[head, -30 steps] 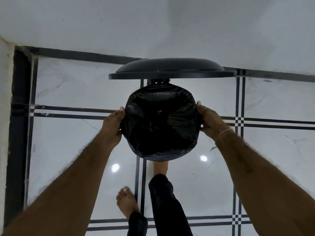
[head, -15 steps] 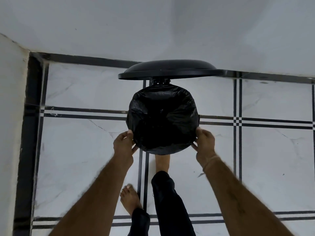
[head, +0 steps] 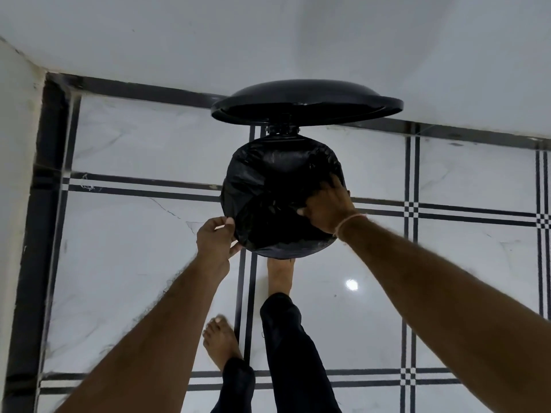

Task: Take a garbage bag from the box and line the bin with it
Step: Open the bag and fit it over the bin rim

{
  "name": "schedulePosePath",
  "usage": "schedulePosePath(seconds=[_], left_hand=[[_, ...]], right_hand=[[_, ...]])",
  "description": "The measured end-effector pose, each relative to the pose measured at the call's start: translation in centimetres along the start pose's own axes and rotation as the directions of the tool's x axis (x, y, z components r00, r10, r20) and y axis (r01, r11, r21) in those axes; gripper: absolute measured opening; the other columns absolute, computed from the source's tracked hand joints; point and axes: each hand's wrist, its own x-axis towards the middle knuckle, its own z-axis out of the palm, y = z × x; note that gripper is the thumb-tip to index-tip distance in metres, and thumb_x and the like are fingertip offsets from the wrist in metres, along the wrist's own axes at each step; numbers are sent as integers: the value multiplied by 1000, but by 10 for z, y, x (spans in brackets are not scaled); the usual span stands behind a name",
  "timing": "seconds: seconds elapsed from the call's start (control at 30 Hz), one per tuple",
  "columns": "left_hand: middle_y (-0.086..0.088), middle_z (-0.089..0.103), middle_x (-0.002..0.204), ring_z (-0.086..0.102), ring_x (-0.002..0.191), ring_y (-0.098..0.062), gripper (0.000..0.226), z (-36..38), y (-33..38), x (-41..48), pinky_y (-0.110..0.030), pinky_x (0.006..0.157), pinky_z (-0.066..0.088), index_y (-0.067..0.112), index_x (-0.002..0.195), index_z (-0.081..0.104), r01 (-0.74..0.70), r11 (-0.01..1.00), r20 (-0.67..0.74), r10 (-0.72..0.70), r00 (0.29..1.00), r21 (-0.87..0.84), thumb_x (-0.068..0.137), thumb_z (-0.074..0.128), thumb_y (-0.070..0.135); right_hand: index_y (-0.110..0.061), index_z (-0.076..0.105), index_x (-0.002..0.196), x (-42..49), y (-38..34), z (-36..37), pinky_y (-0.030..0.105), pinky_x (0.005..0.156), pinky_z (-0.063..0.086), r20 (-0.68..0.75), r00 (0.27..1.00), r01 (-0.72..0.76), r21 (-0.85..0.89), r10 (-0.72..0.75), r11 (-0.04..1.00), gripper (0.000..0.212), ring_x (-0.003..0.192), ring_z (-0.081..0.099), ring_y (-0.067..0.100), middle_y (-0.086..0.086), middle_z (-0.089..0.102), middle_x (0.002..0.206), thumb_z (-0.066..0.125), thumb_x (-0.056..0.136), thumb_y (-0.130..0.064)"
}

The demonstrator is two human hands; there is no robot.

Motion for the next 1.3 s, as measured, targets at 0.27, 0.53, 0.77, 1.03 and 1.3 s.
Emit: schedulePosePath(seconds=[0.27, 0.53, 0.77, 1.03, 1.3], left_hand=[[-18, 69, 108, 67, 93, -26, 15, -1, 2, -1, -34, 74, 59, 3, 111, 60, 30, 999, 11, -29, 1000, -23, 104, 57, 16], [-13, 69, 102, 68, 91, -24, 17, 0, 3, -3, -34, 75, 59, 2, 116, 61, 49, 998, 26, -48, 999, -45, 103, 57, 12], [-18, 70, 114, 69, 99, -26, 26, 1, 3, -8, -46, 94, 58, 0, 123, 61, 62, 997, -9, -62, 998, -40, 102, 60, 13], [0, 60, 102, 55, 90, -16, 32, 11, 46, -34, -37, 92, 48, 14, 108, 60, -118, 982, -85, 131, 988, 147, 92, 72, 38], [6, 38, 157, 41, 139, -16, 73, 41, 137, -78, -43, 111, 40, 32, 155, 33, -265, 952, 140, 287, 948, -156, 94, 42, 73]], right_hand=[[-22, 55, 144, 37, -104, -59, 42, 119, 38, 129, 990, -119, 981, -59, 150, 45, 137, 51, 30, 9, 56, 149, 53, 103, -37], [-29, 69, 125, -17, -73, -17, 43, 99, 55, -12, 985, -84, 837, 172, 540, 31, 111, 70, 28, 3, 75, 120, 56, 100, -41], [-21, 75, 109, -56, -60, 32, 43, 100, 52, -8, 994, -77, 683, 113, 727, 34, 100, 70, 29, 5, 76, 103, 51, 103, -45], [-21, 61, 135, -72, -30, -16, 34, 96, 51, -30, 839, -18, 996, 544, 82, 43, 110, 65, 21, 1, 69, 119, 59, 101, -46], [-29, 32, 156, -82, 49, -96, 51, 109, 48, 222, 839, 165, 767, 497, -621, 69, 127, 58, 28, 5, 48, 149, 28, 101, -71]])
